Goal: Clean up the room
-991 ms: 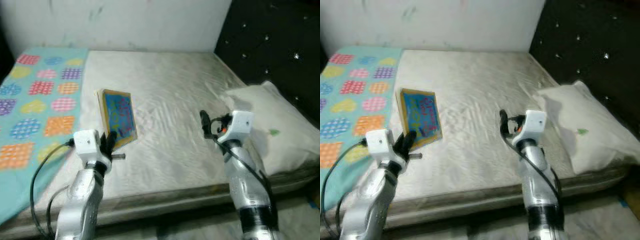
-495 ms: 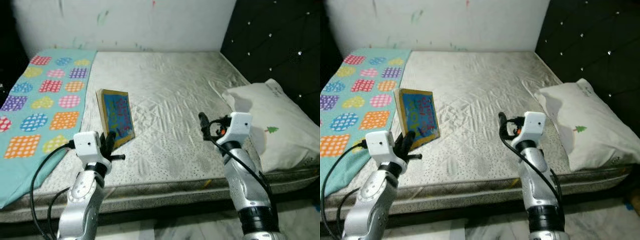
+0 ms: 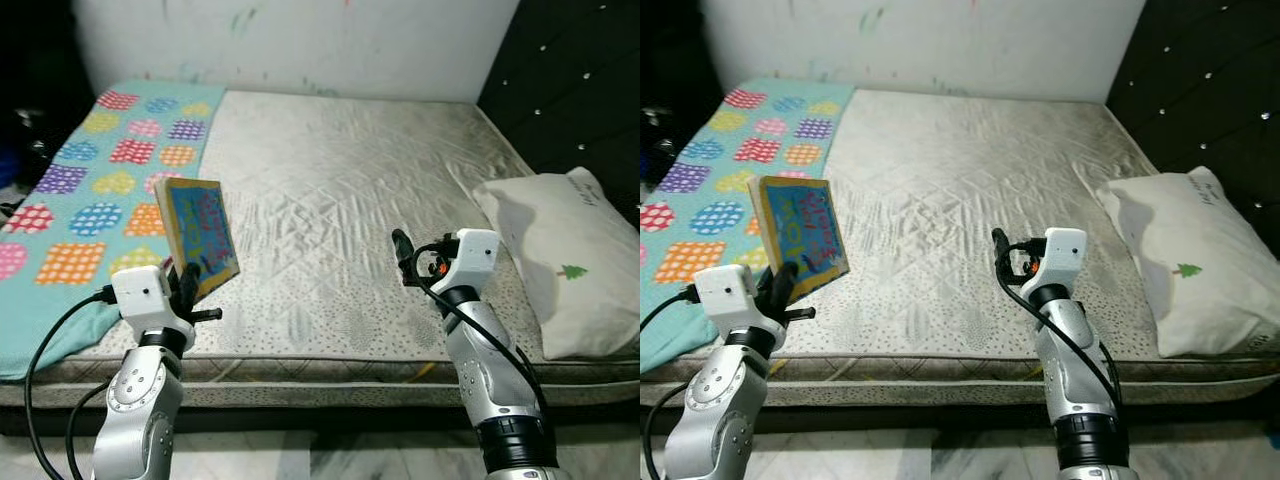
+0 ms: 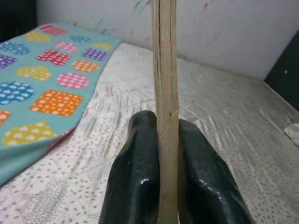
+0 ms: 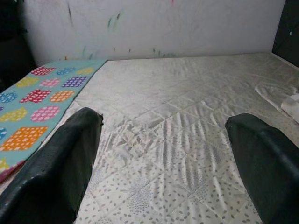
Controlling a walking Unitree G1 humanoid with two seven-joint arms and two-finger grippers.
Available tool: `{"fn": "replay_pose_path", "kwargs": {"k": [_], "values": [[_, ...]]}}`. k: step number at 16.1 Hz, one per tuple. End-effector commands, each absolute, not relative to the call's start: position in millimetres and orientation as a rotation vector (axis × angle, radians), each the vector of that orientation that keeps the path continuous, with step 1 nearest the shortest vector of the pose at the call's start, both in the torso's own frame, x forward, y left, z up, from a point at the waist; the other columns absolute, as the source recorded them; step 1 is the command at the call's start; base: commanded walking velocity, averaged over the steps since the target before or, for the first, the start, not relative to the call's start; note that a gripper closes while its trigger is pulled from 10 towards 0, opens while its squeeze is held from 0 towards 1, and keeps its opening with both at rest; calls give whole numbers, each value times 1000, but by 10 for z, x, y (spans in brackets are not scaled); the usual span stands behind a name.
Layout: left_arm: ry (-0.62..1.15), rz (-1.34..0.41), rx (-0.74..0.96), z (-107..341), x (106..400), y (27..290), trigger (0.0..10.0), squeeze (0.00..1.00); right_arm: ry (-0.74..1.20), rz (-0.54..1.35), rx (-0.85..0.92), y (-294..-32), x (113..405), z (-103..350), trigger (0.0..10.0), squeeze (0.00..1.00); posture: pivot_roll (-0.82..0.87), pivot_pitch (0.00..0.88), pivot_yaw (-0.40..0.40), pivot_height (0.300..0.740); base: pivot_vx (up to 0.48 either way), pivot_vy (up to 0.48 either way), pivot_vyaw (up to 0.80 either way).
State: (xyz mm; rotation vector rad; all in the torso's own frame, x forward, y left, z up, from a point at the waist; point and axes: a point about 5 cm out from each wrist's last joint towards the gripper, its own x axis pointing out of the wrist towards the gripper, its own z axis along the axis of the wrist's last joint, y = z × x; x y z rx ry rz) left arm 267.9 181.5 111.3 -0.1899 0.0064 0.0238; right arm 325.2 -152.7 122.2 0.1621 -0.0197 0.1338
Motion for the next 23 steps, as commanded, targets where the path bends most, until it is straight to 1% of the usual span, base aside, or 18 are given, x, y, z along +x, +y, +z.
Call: {"fn": "replay_pose_path", "kwargs": {"k": [1, 4, 6, 7, 8, 9, 11, 14, 17, 19, 23], "values": [[-64, 17, -183, 1246, 2689, 1790, 10000, 0, -40, 153, 166, -1513, 3257, 1276, 10000, 0, -32, 30, -65, 740, 0, 0, 0], [-91, 105, -113, 1252, 2584, 1922, 10000, 0, -45, 177, 150, -1556, 3188, 1255, 10000, 0, -26, 22, -62, 740, 0, 0, 0], [-74, 195, -65, 1186, 2419, 2112, 10000, 0, 5, 249, 122, -1576, 3057, 1129, 10000, 0, -17, 26, -65, 740, 0, 0, 0], [-72, 212, -46, 1178, 2365, 2154, 10000, 0, 28, 256, 82, -1603, 3006, 1057, 10000, 0, -16, 32, -69, 740, 0, 0, 0], [-78, 230, -33, 1188, 2333, 2169, 10000, 0, 80, 220, 16, -1679, 2965, 916, 10000, 0, -10, 39, -74, 740, 0, 0, 0], [-81, 235, -29, 1194, 2334, 2166, 10000, 0, 110, 199, -17, -1712, 2957, 851, 10000, 0, -10, 39, -74, 740, 0, 0, 0], [-122, 204, 5, 1286, 2405, 2079, 10000, 0, 151, 143, -13, -1778, 3002, 794, 10000, 0, -11, 45, -80, 740, 0, 0, 0], [-137, 186, 1, 1356, 2415, 2060, 10000, 0, 158, 140, -3, -1794, 2988, 792, 10000, 0, -15, 52, -74, 740, 0, 0, 0], [-115, 188, -16, 1309, 2374, 2047, 10000, 0, 121, 145, 5, -1778, 2987, 838, 10000, 0, -19, 68, -78, 740, 0, 0, 0], [-110, 170, -28, 1314, 2373, 1972, 10000, 0, 97, 170, -6, -1735, 2995, 891, 10000, 0, -22, 101, -86, 740, 0, 0, 0], [-97, 133, -38, 1317, 2378, 1893, 10000, 0, 92, 182, 9, -1689, 2996, 915, 10000, 0, -25, 125, -89, 740, 0, 0, 800]]}}
